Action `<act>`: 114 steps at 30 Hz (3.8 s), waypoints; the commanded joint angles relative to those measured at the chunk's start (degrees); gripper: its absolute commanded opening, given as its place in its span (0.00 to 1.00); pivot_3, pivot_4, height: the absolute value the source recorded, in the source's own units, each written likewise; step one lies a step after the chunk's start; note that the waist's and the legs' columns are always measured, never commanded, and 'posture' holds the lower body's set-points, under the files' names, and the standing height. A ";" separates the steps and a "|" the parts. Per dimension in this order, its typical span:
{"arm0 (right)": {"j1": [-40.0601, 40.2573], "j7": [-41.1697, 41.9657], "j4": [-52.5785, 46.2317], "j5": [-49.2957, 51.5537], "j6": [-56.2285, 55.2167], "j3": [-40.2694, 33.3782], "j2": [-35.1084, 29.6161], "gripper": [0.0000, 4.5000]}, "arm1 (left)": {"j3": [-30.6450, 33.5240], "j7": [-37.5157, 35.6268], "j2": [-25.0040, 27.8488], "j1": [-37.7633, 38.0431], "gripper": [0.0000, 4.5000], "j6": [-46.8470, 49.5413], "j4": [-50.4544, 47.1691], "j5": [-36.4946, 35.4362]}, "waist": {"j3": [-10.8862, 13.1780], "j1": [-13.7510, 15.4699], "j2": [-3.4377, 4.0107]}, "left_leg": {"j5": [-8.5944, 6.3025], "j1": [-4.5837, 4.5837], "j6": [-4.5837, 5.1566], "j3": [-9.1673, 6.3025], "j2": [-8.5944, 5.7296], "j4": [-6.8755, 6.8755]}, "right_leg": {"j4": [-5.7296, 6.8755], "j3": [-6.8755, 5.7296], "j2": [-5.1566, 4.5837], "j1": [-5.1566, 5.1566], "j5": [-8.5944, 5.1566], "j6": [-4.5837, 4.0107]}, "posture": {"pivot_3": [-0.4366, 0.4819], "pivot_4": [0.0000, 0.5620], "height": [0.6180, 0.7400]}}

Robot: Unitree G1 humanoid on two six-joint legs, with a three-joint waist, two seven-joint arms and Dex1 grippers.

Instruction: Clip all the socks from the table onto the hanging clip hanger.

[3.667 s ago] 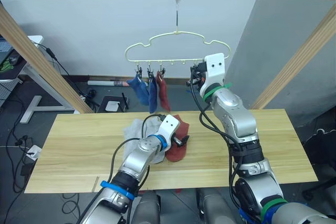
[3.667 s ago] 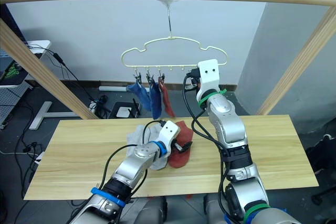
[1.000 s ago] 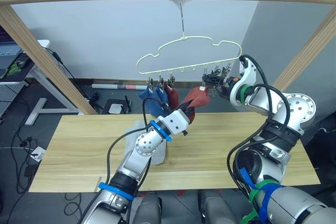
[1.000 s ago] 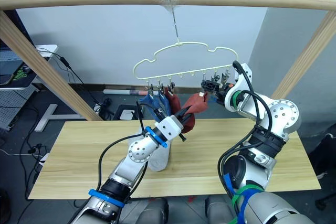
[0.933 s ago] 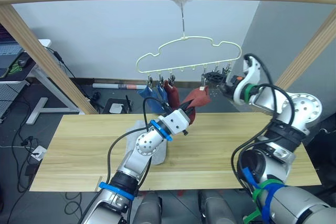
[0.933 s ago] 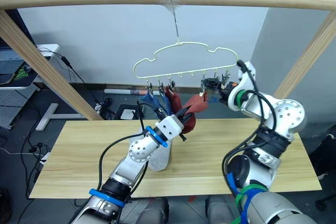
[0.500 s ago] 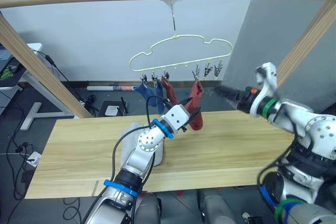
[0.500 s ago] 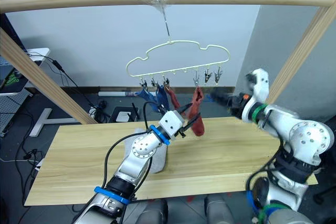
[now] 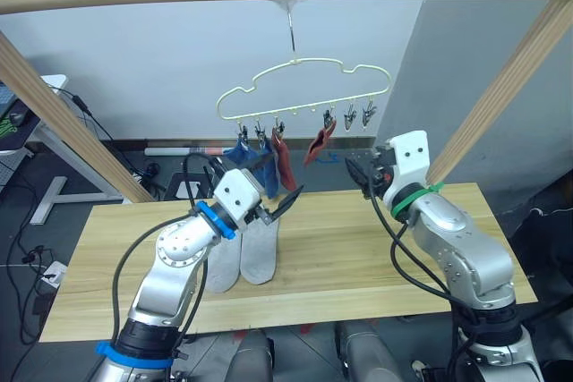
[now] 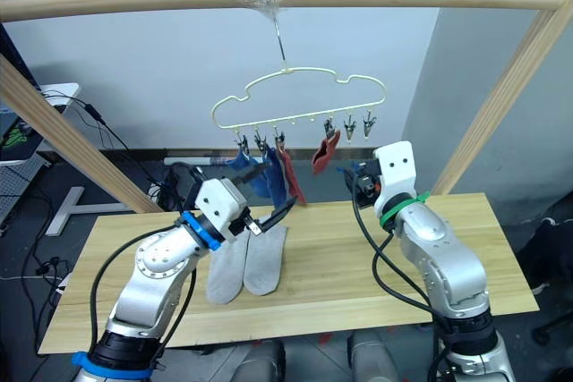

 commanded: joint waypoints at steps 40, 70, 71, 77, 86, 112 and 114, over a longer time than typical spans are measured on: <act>-15.88 -3.02 24.21 -13.55 -15.48 -3.74 9.68 0.26 | 4.36 1.97 1.42 -5.53 0.91 10.12 -9.17 -4.44 | 0.05 2.39 0.01 | 0.00 0.01 0.00 -0.04 0.01 -0.05 | 0.04 -0.03 0.01 -0.03 0.08 0.12 | 0.60 0.35 1.00; -16.37 -2.73 24.78 -14.80 -16.79 -4.21 11.01 0.26 | 4.04 2.49 1.55 -5.37 0.91 10.61 -9.08 -4.42 | 0.05 2.52 0.01 | 0.00 0.00 0.00 -0.03 0.01 -0.05 | 0.04 -0.03 0.01 -0.03 0.09 0.13 | 0.60 0.37 1.00; -16.44 -2.75 24.90 -14.91 -16.86 -4.24 11.05 0.30 | 4.03 2.51 1.53 -5.38 0.91 10.64 -9.06 -4.40 | 0.05 2.52 0.01 | 0.00 0.00 0.00 -0.03 0.01 -0.05 | 0.04 -0.03 0.01 -0.03 0.09 0.13 | 0.60 0.37 1.00; -16.66 -2.87 25.16 -15.24 -17.00 -4.29 11.23 0.39 | 4.01 2.60 1.45 -5.36 0.91 10.96 -9.36 -4.51 | 0.05 2.52 0.01 | 0.00 0.00 0.00 -0.04 0.01 -0.05 | 0.04 -0.03 0.01 -0.03 0.08 0.11 | 0.60 0.37 1.00; -16.82 -2.59 25.01 -15.24 -17.23 -4.16 11.37 0.39 | 4.08 2.60 1.42 -5.63 0.91 11.22 -9.39 -4.48 | 0.05 2.52 0.01 | 0.00 0.00 0.00 -0.04 0.01 -0.05 | 0.04 -0.04 0.01 -0.03 0.08 0.10 | 0.60 0.37 1.00; -18.40 -1.11 26.97 -15.37 -18.93 -3.46 11.88 0.39 | 5.85 3.92 -1.21 -7.30 0.91 20.63 -13.50 -14.13 | 0.06 2.53 0.02 | 0.00 0.00 0.00 -0.05 0.01 -0.05 | 0.04 -0.04 0.01 -0.03 0.11 0.16 | 0.60 0.38 1.00; -18.46 -1.08 26.96 -15.37 -18.96 -3.49 11.87 0.39 | 5.71 4.06 -0.90 -7.25 0.91 20.88 -13.81 -14.22 | 0.06 2.53 0.02 | 0.00 0.00 0.00 -0.04 0.01 -0.05 | 0.04 -0.04 0.01 -0.03 0.11 0.16 | 0.60 0.38 1.00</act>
